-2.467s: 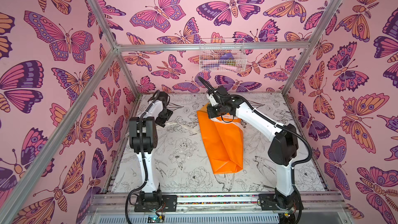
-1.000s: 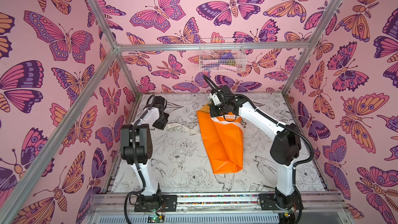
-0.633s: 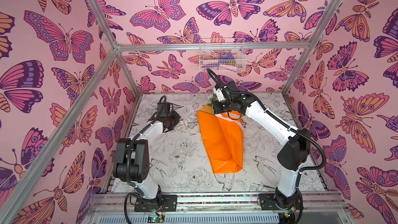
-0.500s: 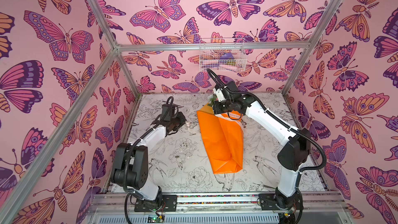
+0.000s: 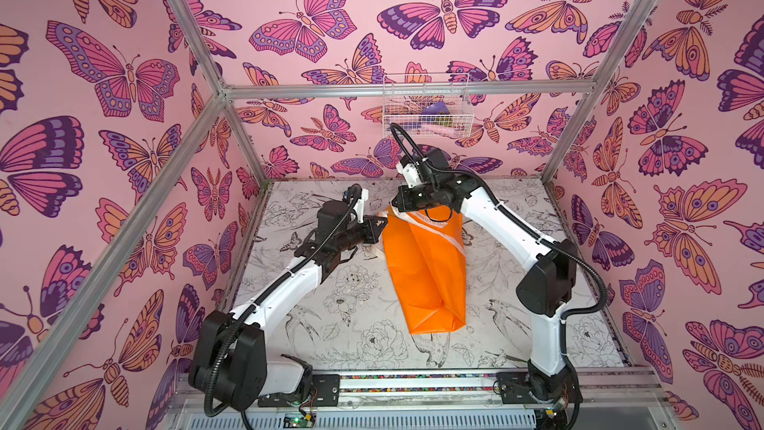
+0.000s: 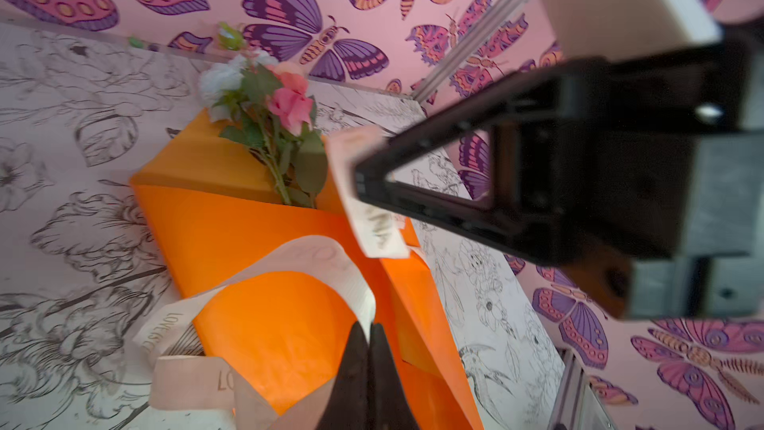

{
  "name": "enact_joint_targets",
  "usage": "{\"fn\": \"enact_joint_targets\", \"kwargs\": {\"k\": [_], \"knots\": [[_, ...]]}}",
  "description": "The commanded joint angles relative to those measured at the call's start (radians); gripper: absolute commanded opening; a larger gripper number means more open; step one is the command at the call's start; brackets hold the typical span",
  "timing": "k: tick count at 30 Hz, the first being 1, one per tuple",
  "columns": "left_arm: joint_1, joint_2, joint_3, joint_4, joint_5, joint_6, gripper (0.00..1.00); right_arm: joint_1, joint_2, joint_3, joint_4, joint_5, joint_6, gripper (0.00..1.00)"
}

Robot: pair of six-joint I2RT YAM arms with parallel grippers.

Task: Tie the bouquet of fake flowers

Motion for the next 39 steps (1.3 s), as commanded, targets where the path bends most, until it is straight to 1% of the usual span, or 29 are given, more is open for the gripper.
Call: {"fn": "enact_joint_targets", "kwargs": {"k": [1, 6, 12, 19, 24, 28, 32, 39], "knots": [[-0.041, -0.009, -0.028, 0.042, 0.046, 0.112, 0.0, 0.002, 0.024, 0.073, -0.015, -0.035, 0.01, 0.01], [-0.083, -0.008, -0.05, 0.086, 0.059, 0.129, 0.0, 0.001, 0.011, 0.166, -0.088, 0.044, -0.015, 0.0], [-0.13, -0.002, -0.044, 0.091, 0.083, 0.142, 0.0, 0.002, -0.023, 0.234, -0.134, 0.098, -0.042, 0.0], [-0.176, 0.014, -0.026, 0.09, 0.111, 0.165, 0.0, 0.001, -0.037, 0.303, -0.139, 0.106, -0.069, 0.0], [-0.201, 0.068, -0.01, 0.089, 0.123, 0.159, 0.0, 0.001, -0.021, 0.355, -0.155, 0.109, -0.076, 0.0], [-0.21, 0.119, 0.004, 0.09, 0.133, 0.15, 0.0, -0.003, -0.031, 0.392, -0.171, 0.137, -0.093, 0.0], [-0.222, 0.151, 0.016, 0.097, 0.133, 0.149, 0.0, -0.021, -0.058, 0.411, -0.176, 0.167, -0.106, 0.0], [-0.231, 0.194, 0.028, 0.103, 0.134, 0.147, 0.0, -0.07, -0.109, 0.415, -0.168, 0.168, -0.103, 0.0]]}}
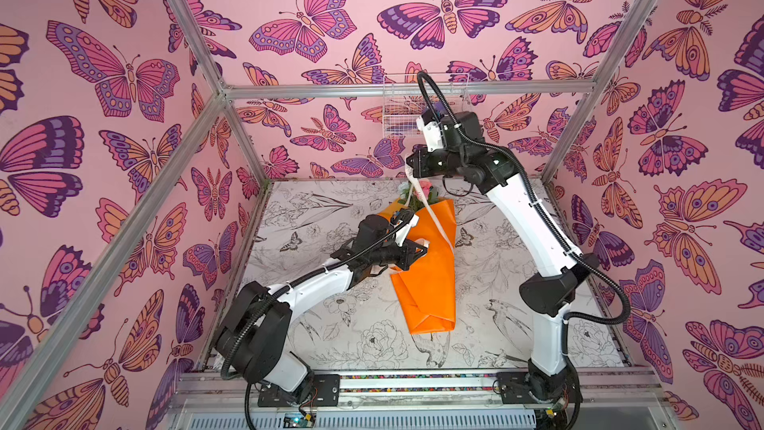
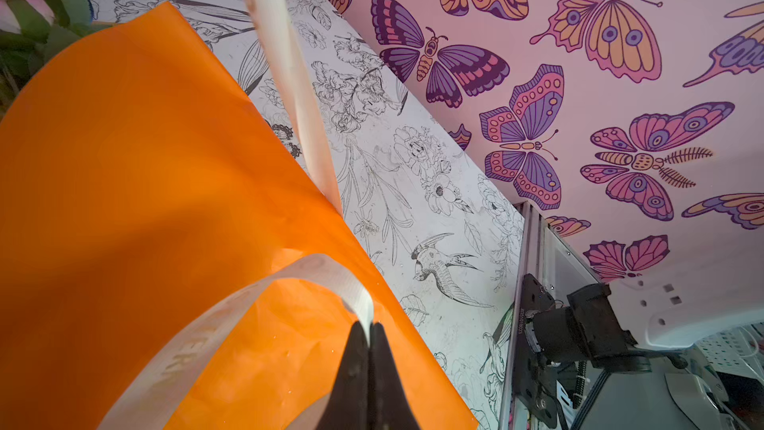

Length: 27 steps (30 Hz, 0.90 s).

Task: Tie the bouquet of fake flowers

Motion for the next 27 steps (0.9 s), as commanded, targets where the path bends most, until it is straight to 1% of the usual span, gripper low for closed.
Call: {"fn": "enact_joint_targets", "kwargs": {"k": [1, 4, 6, 10, 14, 16, 21, 27], "knots": [[-0.007, 0.024, 0.021, 0.03, 0.028, 0.008, 0.0, -0.021, -0.063, 0.034, -0.013, 0.018, -0.028, 0.0], [-0.012, 0.037, 0.026, 0.031, 0.031, 0.011, 0.0, -0.021, -0.076, 0.032, 0.001, 0.005, -0.028, 0.0], [-0.017, 0.043, 0.03, 0.031, 0.037, 0.016, 0.0, -0.021, -0.076, 0.026, 0.014, -0.027, -0.019, 0.0], [-0.03, 0.05, 0.032, 0.03, 0.039, 0.052, 0.0, -0.005, -0.054, -0.042, 0.086, -0.139, 0.025, 0.0], [-0.052, 0.055, 0.021, 0.03, 0.014, 0.126, 0.0, 0.054, 0.021, -0.024, 0.108, -0.207, 0.022, 0.0], [-0.064, 0.055, 0.012, 0.03, -0.001, 0.17, 0.0, 0.083, 0.058, 0.0, 0.11, -0.228, 0.018, 0.0], [-0.104, 0.044, -0.016, 0.03, -0.07, 0.275, 0.0, 0.141, 0.125, 0.002, 0.127, -0.264, 0.025, 0.0], [-0.118, 0.049, -0.015, 0.03, -0.085, 0.293, 0.0, 0.226, 0.189, -0.028, 0.109, -0.314, 0.052, 0.02]]}}
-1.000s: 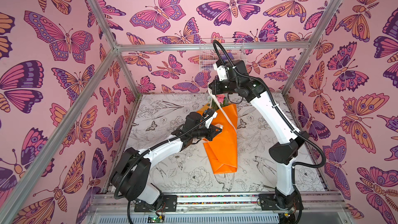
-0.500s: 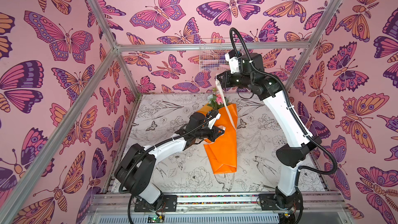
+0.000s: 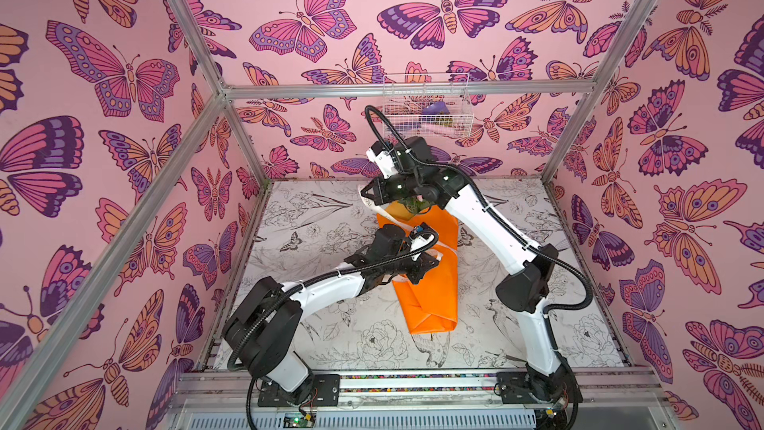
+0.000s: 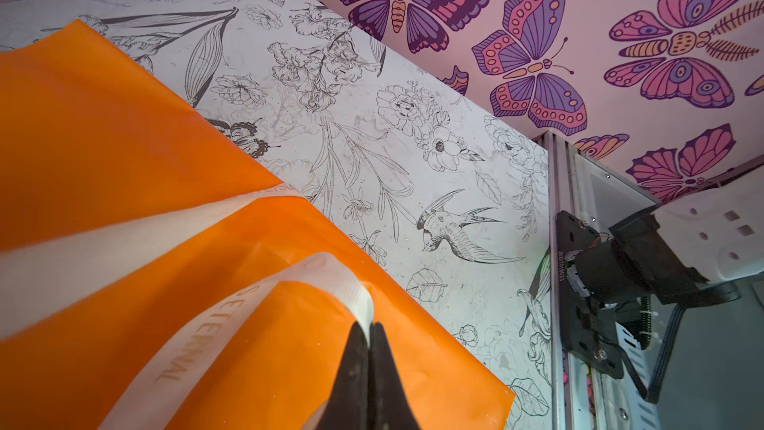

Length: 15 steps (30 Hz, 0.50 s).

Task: Tie the bouquet of fake flowers

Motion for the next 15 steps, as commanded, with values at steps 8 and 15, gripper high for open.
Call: {"fn": "enact_joint_targets", "kwargs": {"k": [8, 15], "knots": [[-0.007, 0.029, -0.01, 0.026, -0.016, 0.039, 0.0, 0.1, 0.053, -0.054, -0.059, -0.103, 0.002, 0.24], [-0.007, 0.028, -0.009, 0.026, -0.036, 0.029, 0.0, 0.075, 0.024, -0.053, -0.085, -0.058, -0.023, 0.64]]}}
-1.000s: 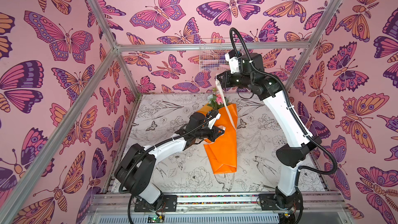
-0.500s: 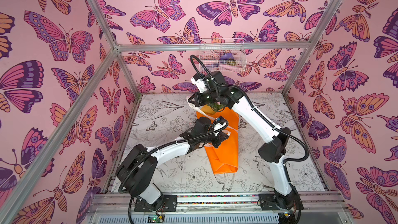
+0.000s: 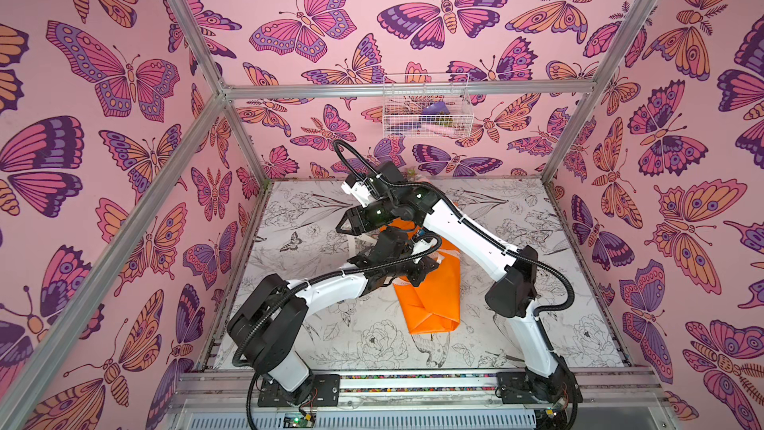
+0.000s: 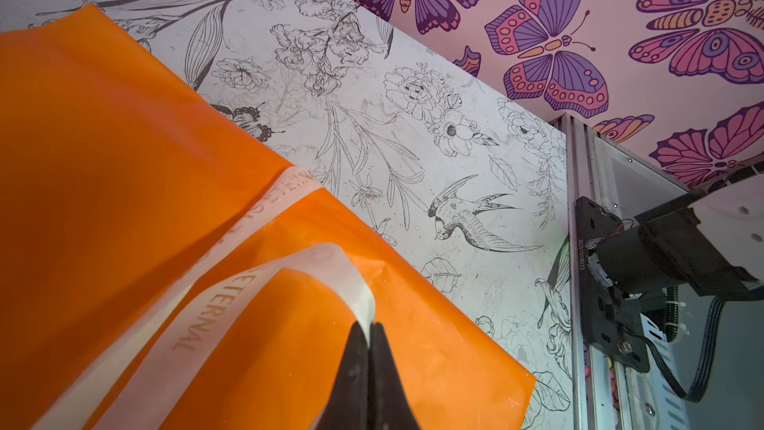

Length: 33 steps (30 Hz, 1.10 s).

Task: Tie the bouquet of fake flowers

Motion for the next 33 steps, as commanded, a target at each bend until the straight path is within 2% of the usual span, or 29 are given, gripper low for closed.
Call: {"fn": "enact_joint_targets", "kwargs": {"k": [1, 6, 9, 12, 14, 17, 22, 26, 29, 30, 32, 33], "knots": [[0.0, -0.003, -0.008, 0.033, -0.018, 0.008, 0.0, -0.021, -0.021, -0.002, -0.043, 0.007, -0.031, 0.65], [0.002, -0.003, -0.008, 0.037, -0.032, -0.001, 0.0, -0.06, -0.038, 0.004, -0.039, 0.005, -0.022, 0.69], [0.001, 0.0, -0.005, 0.037, -0.028, -0.004, 0.0, -0.064, -0.035, 0.0, -0.015, -0.041, -0.008, 0.65], [0.002, 0.0, -0.004, 0.037, -0.026, 0.001, 0.0, -0.058, -0.011, 0.003, -0.003, -0.108, 0.011, 0.67], [0.002, 0.0, -0.004, 0.037, -0.027, 0.003, 0.0, -0.05, 0.015, 0.047, -0.064, -0.117, -0.008, 0.71], [0.002, 0.0, -0.008, 0.037, -0.028, 0.005, 0.0, -0.032, 0.06, 0.136, -0.221, -0.052, -0.062, 0.73], [0.001, 0.005, -0.008, 0.04, -0.037, 0.008, 0.0, -0.009, 0.071, 0.149, -0.399, 0.049, -0.12, 0.72], [0.0, 0.011, -0.005, 0.043, -0.046, 0.006, 0.0, 0.033, 0.072, 0.188, -0.531, 0.236, -0.189, 0.72], [0.001, 0.016, -0.002, 0.044, -0.048, 0.005, 0.0, 0.062, 0.066, 0.209, -0.574, 0.331, -0.234, 0.71], [0.0, 0.016, -0.002, 0.044, -0.048, 0.004, 0.0, 0.07, 0.06, 0.208, -0.575, 0.344, -0.247, 0.69], [0.0, 0.016, -0.002, 0.045, -0.051, 0.001, 0.0, 0.075, 0.051, 0.205, -0.566, 0.35, -0.265, 0.57], [0.0, 0.016, -0.003, 0.045, -0.052, 0.0, 0.0, 0.078, 0.044, 0.2, -0.557, 0.359, -0.267, 0.54]]}}
